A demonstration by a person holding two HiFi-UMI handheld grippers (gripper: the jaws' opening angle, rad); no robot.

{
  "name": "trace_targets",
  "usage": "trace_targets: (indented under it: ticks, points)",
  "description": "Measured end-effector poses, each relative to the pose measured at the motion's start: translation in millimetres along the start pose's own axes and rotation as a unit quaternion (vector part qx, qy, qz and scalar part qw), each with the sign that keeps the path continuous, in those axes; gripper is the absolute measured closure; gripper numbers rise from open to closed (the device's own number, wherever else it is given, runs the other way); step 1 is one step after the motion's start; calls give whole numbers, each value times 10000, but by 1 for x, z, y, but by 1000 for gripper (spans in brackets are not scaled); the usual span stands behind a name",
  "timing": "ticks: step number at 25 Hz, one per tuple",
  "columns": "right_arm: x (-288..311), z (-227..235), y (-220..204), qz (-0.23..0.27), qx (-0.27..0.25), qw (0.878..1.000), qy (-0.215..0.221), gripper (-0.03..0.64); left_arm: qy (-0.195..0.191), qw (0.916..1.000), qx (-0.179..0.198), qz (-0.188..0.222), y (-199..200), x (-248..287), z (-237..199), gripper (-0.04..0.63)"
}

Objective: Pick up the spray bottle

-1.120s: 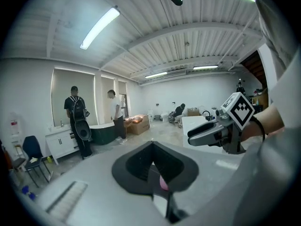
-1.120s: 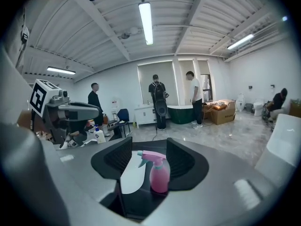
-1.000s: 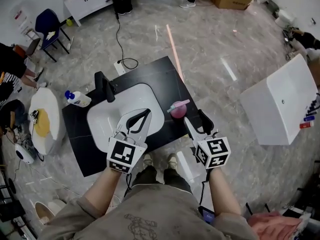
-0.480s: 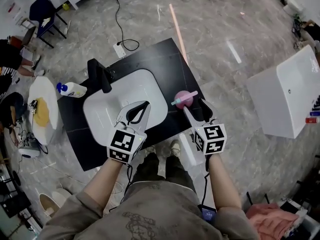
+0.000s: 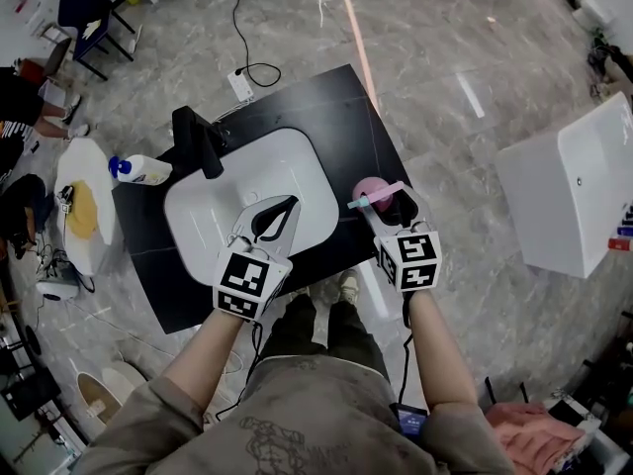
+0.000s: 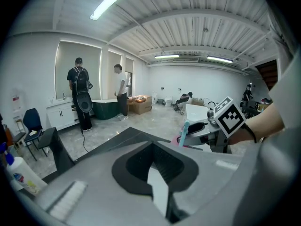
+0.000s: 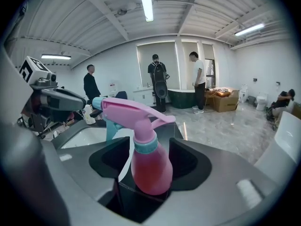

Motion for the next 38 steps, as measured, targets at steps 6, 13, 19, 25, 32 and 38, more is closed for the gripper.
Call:
trace_targets:
  ticks: [6,13,19,25,32,38]
  points:
    - [15,1,6,155,-134,9998,47,344,-8,10000,-63,-54,-6,-1,-4,595]
    - [25,-2,8,143,-220,9996,113,362,17,9998,-154,-105,-9,-4,-9,595]
    - [14,-1,27,270,-109,9994,162,368,65,9999,-144,-9,2,-11,-13,595]
    - [-21,-5,83,687,-242,9971,238,373,153,9996,-41,243,28,-26,-18,595]
    - [-83,-13,161,1330,-526,9895,216,376,251,9967,250,729,79,-55,-19,595]
    - [-147,-27,227,2140,-621,9745,276,377,292,9907,454,1247,124,-90,-14,595]
Point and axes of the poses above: the fingertips, and each gripper's own axes: x forward along the fingers, z to its right, y out of its top, the point moved 1 cm from there along -x, backward along the fingers, and after that the axes turned 4 degrees about -x, right-handed, at the moved point
